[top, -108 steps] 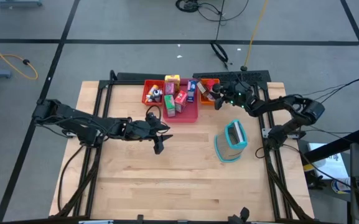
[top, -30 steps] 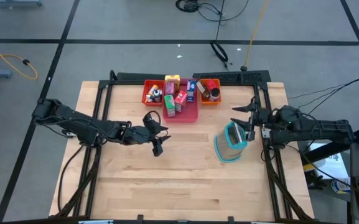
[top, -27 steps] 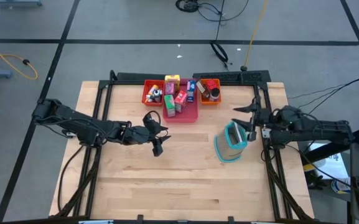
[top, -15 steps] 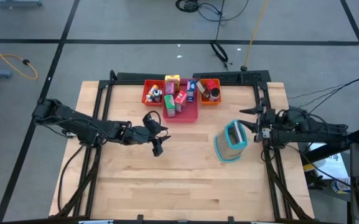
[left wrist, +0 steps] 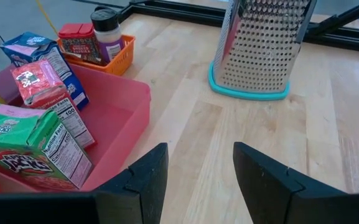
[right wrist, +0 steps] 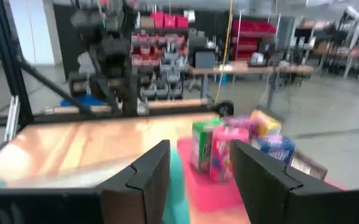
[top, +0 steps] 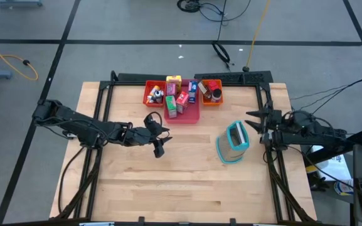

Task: Pick & Place Kitchen Items
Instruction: Return to Home Position

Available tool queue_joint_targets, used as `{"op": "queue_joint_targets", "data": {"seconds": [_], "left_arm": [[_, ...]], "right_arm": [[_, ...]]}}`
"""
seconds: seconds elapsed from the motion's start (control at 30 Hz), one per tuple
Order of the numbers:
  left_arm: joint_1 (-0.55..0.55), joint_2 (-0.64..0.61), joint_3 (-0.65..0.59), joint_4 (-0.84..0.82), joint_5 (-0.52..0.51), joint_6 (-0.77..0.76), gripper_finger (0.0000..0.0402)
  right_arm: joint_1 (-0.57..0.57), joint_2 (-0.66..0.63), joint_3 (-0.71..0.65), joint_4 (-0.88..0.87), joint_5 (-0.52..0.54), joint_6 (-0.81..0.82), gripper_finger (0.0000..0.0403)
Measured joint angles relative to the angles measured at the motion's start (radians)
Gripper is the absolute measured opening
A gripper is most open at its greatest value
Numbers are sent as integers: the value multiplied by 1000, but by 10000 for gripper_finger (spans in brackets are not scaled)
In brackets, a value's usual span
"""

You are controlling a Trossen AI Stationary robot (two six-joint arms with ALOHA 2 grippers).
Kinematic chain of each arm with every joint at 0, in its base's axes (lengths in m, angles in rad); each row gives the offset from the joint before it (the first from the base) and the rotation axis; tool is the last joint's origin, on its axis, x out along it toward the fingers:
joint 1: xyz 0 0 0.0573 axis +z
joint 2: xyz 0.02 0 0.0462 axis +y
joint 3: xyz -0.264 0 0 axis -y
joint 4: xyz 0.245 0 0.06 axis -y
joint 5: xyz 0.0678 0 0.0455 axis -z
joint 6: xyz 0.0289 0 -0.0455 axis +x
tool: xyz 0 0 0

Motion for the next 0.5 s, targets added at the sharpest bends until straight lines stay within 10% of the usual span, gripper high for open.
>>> {"op": "queue_joint_targets", "data": {"seconds": [0.5], "left_arm": [[0,0,0,-3,0,1,184]], "right_arm": [[0,-1,-110,119,3,6,146]]}}
